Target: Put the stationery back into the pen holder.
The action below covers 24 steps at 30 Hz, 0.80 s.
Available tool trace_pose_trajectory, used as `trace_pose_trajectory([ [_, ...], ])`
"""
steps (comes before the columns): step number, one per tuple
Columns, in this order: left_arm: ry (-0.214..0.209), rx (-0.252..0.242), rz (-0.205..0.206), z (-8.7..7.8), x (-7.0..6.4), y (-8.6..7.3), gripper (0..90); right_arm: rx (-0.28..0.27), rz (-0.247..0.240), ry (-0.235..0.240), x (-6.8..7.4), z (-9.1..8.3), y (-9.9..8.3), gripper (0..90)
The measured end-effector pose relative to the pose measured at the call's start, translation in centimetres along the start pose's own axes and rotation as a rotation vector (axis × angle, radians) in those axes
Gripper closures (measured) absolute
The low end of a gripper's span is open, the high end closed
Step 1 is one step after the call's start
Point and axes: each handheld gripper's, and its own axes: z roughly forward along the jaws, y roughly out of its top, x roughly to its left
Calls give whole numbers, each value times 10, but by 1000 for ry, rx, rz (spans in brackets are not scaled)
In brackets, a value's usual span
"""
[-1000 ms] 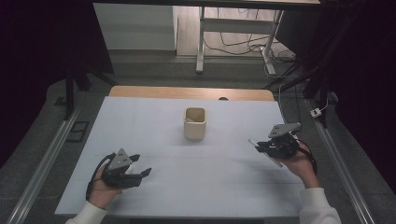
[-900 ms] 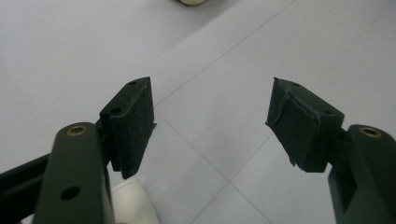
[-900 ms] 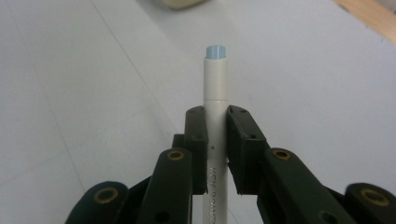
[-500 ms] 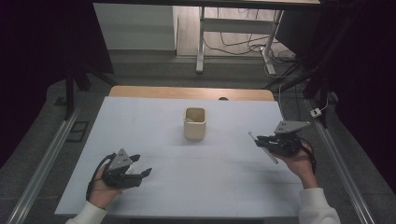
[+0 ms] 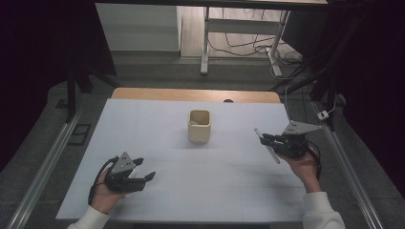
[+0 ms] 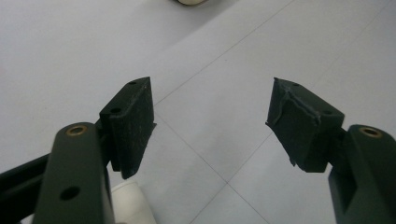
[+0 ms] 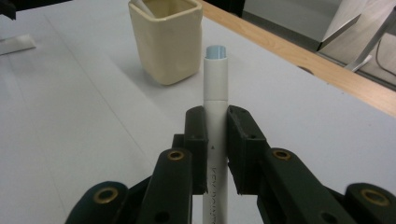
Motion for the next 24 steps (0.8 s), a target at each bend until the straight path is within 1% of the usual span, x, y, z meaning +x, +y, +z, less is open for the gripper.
trace_pose_trajectory([
  [6, -2, -2, 0, 0, 0, 0, 312, -56, 17, -16, 3, -2, 3, 777],
  [10, -3, -4, 0, 0, -1, 1, 312, -86, 16, -25, 7, -1, 6, 777],
  [14, -3, -4, -1, 0, 0, 0, 311, -103, 8, -33, 11, 0, 9, 777],
  [24, -5, -7, -3, -1, 0, 1, 309, -150, 8, -48, 19, 4, 14, 777],
])
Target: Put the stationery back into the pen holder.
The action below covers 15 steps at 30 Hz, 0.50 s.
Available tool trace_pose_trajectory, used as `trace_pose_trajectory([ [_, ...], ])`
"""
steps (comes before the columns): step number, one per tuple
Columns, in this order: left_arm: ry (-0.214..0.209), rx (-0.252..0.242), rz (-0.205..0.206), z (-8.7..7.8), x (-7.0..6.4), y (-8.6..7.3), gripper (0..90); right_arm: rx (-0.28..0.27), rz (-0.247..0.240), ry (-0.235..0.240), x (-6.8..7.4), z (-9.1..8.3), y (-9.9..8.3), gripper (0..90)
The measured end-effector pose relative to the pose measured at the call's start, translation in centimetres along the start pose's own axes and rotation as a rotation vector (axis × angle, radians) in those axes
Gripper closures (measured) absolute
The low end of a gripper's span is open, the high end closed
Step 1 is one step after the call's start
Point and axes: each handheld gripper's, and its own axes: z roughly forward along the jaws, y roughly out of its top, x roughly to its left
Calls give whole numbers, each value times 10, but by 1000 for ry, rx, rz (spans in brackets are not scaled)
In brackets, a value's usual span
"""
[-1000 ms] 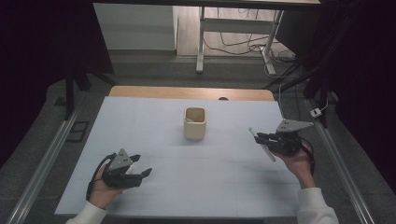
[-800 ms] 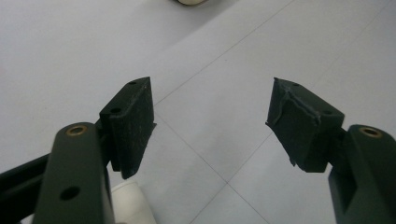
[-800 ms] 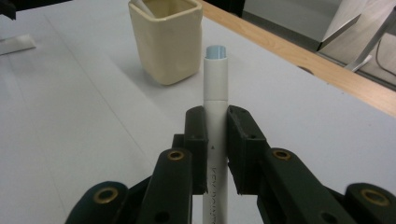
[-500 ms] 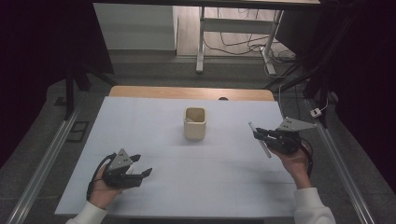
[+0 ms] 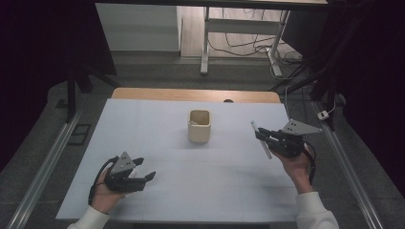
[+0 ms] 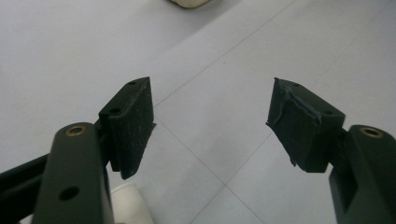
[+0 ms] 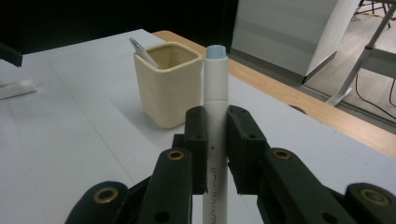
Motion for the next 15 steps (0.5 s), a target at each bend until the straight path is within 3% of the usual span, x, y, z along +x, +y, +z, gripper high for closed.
trace_pose_trajectory([
  [15, -4, -2, -4, 1, 0, 0, 308, -22, -21, -1, 12, 14, 7, 777],
])
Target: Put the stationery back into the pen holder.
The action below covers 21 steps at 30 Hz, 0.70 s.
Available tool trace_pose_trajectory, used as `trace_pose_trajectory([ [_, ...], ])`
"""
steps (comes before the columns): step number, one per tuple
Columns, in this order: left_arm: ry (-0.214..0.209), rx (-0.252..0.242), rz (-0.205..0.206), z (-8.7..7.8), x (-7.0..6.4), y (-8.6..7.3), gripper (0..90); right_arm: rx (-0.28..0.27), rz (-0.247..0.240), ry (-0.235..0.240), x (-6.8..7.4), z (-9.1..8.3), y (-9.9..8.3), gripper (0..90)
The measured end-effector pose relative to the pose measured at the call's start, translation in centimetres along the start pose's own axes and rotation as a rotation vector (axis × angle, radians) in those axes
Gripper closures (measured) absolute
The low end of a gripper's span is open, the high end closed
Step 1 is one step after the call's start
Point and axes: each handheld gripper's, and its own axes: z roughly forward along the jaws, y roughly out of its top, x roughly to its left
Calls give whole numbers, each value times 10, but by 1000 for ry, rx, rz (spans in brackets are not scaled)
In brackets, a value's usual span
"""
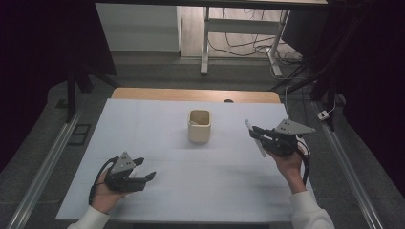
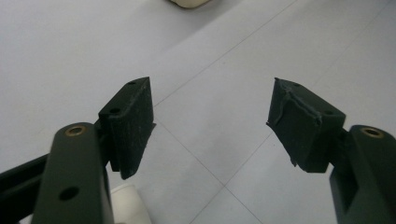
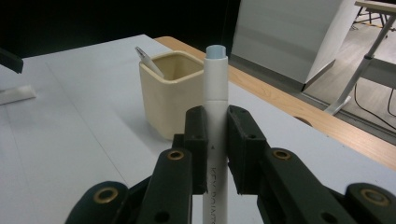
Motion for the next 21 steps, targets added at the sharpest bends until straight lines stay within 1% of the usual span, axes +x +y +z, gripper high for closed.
trace_pose_trajectory([
  [6, 3, -1, 4, 0, 0, 0, 307, -8, -3, -4, 2, 5, 3, 777],
  [11, 5, 4, 2, 1, 1, -1, 307, -14, -8, 3, 3, 9, 6, 777],
  [14, 7, 3, 7, 1, 0, -1, 307, -28, -8, 3, 5, 13, 9, 777],
  [21, 7, 1, 2, 0, 1, -1, 307, -49, -15, 4, 9, 22, 15, 777],
])
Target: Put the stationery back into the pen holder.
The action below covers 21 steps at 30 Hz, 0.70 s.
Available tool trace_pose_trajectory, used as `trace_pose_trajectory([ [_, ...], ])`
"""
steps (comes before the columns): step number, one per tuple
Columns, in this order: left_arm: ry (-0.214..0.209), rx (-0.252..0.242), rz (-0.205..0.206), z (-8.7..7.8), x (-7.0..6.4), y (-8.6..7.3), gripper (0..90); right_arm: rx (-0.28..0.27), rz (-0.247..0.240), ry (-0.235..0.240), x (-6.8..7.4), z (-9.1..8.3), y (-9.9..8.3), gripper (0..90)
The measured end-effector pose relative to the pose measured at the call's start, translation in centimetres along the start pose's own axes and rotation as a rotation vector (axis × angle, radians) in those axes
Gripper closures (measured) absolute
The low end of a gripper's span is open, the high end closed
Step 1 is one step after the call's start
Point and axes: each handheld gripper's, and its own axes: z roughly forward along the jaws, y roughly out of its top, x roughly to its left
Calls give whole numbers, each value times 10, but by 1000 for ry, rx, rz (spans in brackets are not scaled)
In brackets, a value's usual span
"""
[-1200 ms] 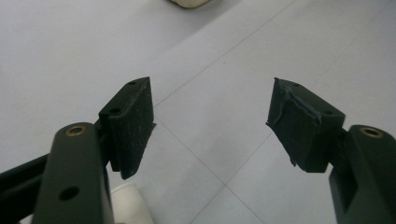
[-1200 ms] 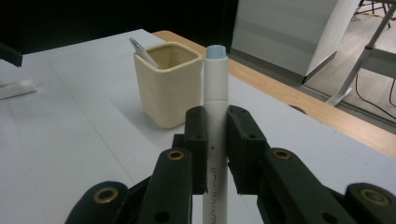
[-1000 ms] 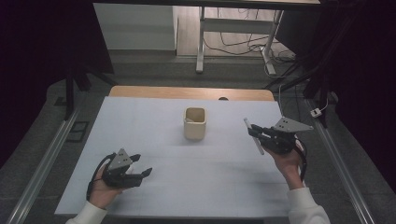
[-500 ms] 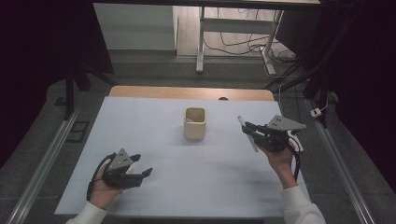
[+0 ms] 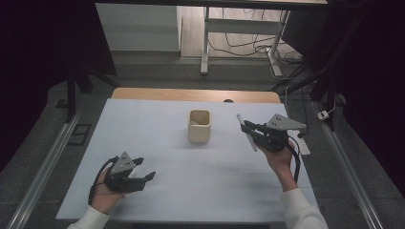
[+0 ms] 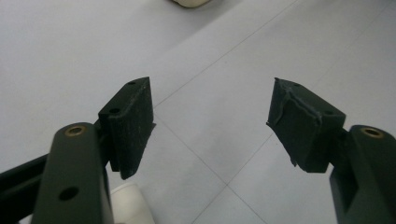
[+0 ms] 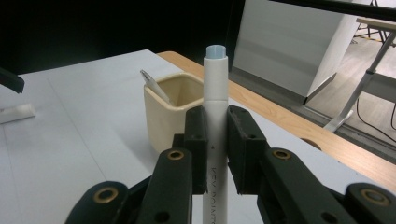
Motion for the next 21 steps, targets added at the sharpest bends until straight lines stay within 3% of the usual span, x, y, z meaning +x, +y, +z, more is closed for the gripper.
trace_pose_trajectory([
  [21, -6, -2, 6, 1, -2, 1, 305, -56, 12, 6, 7, 16, 11, 777],
])
